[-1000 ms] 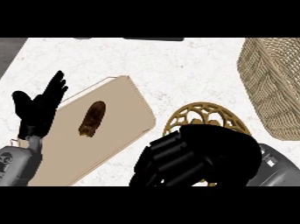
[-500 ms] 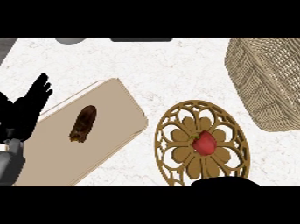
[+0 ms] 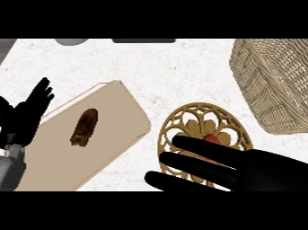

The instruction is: Pick the bell pepper from the placemat and place it in the basket

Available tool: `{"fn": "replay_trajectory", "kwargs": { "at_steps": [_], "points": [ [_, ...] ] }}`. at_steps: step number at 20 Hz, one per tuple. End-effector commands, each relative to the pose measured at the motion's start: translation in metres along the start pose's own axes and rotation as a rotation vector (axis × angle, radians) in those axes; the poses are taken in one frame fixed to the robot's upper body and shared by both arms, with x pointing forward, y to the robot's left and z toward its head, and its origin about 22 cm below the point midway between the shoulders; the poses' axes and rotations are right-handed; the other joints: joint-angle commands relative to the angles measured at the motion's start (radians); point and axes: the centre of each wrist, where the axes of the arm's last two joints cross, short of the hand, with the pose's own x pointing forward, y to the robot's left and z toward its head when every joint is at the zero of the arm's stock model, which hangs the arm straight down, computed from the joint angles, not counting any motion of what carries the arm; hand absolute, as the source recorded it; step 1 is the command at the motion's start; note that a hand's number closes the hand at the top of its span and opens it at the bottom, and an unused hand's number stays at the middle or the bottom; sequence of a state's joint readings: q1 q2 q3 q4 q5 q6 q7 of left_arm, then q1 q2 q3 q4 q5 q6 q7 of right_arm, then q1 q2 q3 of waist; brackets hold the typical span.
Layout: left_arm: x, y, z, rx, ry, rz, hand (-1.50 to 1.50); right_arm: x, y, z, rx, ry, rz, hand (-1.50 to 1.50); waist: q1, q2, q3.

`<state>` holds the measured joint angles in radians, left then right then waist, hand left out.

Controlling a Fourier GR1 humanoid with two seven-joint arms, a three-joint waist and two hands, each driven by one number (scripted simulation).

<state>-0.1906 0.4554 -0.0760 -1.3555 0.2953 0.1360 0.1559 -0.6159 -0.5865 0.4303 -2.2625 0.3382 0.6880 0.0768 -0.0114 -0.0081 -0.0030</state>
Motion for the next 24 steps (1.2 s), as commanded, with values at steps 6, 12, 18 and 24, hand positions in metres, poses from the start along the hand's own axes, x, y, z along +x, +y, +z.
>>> {"fn": "replay_trajectory", "kwargs": {
  "at_steps": [6,12,18,24],
  "points": [
    [0.011,-0.016,-0.006,-0.012,-0.010,0.000,0.00,-0.034,-0.060,0.011,0.316,0.106,0.012,-1.50,0.009,0.006,0.001],
    [-0.016,-0.005,0.002,-0.014,-0.002,-0.002,0.00,-0.057,-0.081,0.049,0.324,0.039,-0.118,-1.50,0.009,0.008,0.003],
    [0.012,0.011,-0.013,-0.014,-0.013,0.014,0.00,-0.075,-0.050,0.075,0.193,0.012,-0.226,-1.50,0.009,0.013,0.005],
    [0.002,-0.006,-0.006,-0.016,-0.010,-0.010,0.00,-0.085,-0.004,0.055,0.209,0.009,-0.248,-1.50,0.022,0.014,0.005]
  ]
}}
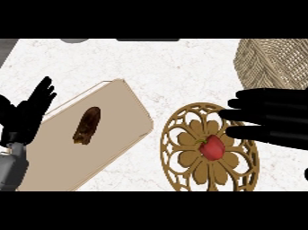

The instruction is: Pick the bell pepper from the placemat and place it in the basket

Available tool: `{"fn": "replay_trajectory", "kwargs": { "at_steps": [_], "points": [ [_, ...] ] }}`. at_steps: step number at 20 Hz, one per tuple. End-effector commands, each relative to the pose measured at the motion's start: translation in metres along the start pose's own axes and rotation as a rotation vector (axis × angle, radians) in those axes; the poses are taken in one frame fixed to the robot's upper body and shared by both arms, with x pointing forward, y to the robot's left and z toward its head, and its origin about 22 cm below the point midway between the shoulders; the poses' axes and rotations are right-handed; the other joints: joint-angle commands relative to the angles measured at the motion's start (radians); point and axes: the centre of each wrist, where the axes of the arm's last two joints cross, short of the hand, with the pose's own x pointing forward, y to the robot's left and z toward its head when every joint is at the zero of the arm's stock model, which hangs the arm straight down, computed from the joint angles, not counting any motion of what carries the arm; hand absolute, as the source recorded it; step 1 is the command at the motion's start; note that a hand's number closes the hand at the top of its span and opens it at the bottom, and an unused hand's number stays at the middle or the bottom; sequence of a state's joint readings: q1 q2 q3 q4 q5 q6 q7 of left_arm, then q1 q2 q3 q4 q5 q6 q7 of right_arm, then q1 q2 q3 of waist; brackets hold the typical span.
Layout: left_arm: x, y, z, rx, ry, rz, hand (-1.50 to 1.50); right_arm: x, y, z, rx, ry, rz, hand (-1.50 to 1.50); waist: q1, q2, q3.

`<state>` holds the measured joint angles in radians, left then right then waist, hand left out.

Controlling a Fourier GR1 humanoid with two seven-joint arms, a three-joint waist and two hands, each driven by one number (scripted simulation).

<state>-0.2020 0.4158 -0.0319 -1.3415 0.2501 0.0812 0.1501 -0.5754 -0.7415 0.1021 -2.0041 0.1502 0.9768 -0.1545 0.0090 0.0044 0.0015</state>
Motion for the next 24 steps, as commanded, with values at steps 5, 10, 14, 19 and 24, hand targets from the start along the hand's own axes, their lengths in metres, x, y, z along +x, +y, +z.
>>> {"fn": "replay_trajectory", "kwargs": {
  "at_steps": [5,10,14,19,24],
  "points": [
    [0.003,-0.015,-0.005,-0.002,0.007,-0.003,0.00,-0.037,0.059,-0.024,0.002,-0.108,-0.041,-1.50,0.005,0.003,0.000],
    [0.010,-0.011,0.002,-0.012,-0.012,-0.016,0.00,-0.056,0.103,-0.052,-0.048,-0.151,-0.104,-1.50,0.007,-0.001,0.000],
    [0.011,0.003,-0.008,0.010,-0.013,-0.016,0.00,-0.062,0.141,-0.078,-0.045,-0.163,-0.150,-1.50,-0.001,-0.001,-0.001],
    [-0.001,0.014,0.003,-0.016,0.004,0.000,0.00,-0.065,0.145,-0.076,0.023,-0.079,-0.060,-1.50,-0.005,-0.004,-0.002],
    [0.010,0.009,0.000,-0.003,-0.009,0.010,0.00,-0.093,0.162,-0.102,0.095,-0.045,-0.011,-1.50,0.000,-0.002,-0.001]
  ]
}}
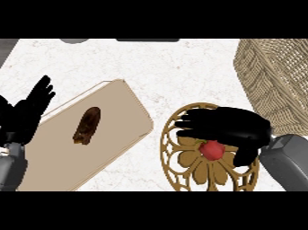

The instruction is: Pick the bell pepper from the placemat and place it in the basket

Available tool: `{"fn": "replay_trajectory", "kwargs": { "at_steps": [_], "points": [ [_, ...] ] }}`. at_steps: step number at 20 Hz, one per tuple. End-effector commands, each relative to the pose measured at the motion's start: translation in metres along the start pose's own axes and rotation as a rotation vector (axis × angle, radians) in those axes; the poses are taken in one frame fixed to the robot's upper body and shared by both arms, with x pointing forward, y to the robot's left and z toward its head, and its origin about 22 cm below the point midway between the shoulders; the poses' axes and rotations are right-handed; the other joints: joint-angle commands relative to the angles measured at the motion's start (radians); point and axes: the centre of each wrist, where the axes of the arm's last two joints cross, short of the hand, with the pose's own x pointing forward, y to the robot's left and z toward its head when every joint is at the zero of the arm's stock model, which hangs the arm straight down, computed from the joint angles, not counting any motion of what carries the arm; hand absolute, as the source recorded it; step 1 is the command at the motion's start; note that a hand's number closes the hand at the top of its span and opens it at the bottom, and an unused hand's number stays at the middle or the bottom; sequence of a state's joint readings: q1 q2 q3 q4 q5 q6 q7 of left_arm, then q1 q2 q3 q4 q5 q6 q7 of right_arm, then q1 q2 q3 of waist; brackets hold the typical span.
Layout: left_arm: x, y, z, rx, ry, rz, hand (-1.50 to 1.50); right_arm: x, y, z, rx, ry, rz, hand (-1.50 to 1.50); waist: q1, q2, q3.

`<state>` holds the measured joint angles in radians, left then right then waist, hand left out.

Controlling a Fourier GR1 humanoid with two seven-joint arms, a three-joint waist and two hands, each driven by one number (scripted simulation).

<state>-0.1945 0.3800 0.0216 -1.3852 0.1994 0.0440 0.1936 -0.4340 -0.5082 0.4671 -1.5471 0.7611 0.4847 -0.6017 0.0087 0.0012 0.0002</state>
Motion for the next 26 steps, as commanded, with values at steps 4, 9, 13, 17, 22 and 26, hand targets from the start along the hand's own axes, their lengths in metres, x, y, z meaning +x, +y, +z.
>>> {"fn": "replay_trajectory", "kwargs": {
  "at_steps": [4,9,13,17,22,26],
  "points": [
    [0.006,0.010,-0.001,-0.006,0.022,0.012,0.00,-0.028,0.008,0.008,0.049,-0.008,0.027,-1.50,-0.004,-0.001,0.000],
    [0.000,0.006,-0.012,0.026,-0.008,-0.005,0.00,-0.020,0.007,0.014,0.067,-0.024,0.015,-1.50,-0.011,-0.001,0.000],
    [-0.003,-0.009,-0.006,0.016,-0.008,-0.018,0.00,-0.029,0.015,-0.003,0.089,-0.067,-0.047,-1.50,-0.004,-0.001,0.000],
    [-0.011,0.019,-0.001,0.001,-0.003,0.012,0.00,-0.029,0.017,0.007,0.113,-0.099,-0.026,-1.50,-0.006,0.000,0.000],
    [-0.010,0.006,0.008,0.016,-0.004,-0.003,0.00,-0.023,0.029,0.017,0.103,-0.075,0.006,-1.50,-0.008,-0.002,0.000],
    [-0.014,0.005,-0.010,0.008,0.004,-0.004,0.00,-0.027,0.038,0.000,0.099,-0.038,0.054,-1.50,-0.008,0.000,0.000]
  ]
}}
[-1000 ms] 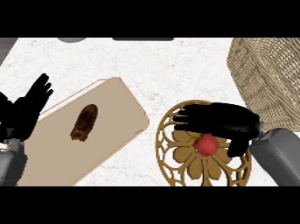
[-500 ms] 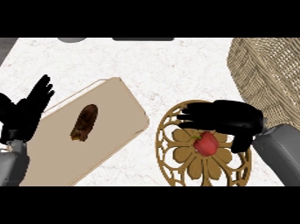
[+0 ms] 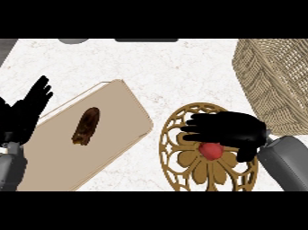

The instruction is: Pick the bell pepper from the placemat and place it in the basket

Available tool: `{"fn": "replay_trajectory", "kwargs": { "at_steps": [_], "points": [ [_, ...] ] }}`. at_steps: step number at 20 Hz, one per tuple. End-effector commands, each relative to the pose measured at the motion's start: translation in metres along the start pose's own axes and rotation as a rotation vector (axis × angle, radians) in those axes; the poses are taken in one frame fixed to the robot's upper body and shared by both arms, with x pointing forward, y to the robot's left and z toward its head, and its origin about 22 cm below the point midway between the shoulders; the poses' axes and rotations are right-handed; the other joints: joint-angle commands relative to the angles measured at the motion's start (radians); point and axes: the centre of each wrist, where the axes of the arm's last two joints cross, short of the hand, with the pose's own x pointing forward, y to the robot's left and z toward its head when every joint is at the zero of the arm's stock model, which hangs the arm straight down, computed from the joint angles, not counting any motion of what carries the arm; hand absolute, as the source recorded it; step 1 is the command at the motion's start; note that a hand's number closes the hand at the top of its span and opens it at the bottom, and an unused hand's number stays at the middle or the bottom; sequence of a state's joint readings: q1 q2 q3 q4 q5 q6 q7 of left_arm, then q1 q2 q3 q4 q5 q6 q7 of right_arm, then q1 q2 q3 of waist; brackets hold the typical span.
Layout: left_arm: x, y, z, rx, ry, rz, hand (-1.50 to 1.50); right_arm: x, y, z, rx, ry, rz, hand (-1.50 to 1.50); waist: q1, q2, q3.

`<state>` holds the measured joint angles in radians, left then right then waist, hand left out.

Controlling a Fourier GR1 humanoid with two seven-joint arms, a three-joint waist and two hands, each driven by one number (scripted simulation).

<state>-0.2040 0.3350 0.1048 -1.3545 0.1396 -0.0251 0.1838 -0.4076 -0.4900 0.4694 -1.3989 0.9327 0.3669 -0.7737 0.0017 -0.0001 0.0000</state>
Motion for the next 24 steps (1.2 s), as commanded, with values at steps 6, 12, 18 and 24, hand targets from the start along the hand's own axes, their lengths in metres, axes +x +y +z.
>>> {"fn": "replay_trajectory", "kwargs": {
  "at_steps": [6,12,18,24],
  "points": [
    [-0.004,-0.005,0.014,0.003,0.004,-0.002,0.00,0.001,0.021,-0.013,0.043,-0.007,0.034,-1.50,0.002,0.000,0.000],
    [0.005,-0.003,-0.005,-0.008,0.011,0.004,0.00,-0.004,0.029,-0.021,0.095,-0.045,0.153,1.50,-0.001,0.001,0.000],
    [0.019,-0.002,-0.019,-0.001,0.014,0.013,0.00,0.004,0.050,-0.021,0.123,-0.051,0.161,1.50,-0.006,0.001,0.000],
    [0.005,-0.007,0.000,-0.009,-0.008,0.001,0.00,-0.022,0.040,-0.033,-0.089,0.401,-0.059,1.50,-0.003,0.008,0.000]
  ]
}}
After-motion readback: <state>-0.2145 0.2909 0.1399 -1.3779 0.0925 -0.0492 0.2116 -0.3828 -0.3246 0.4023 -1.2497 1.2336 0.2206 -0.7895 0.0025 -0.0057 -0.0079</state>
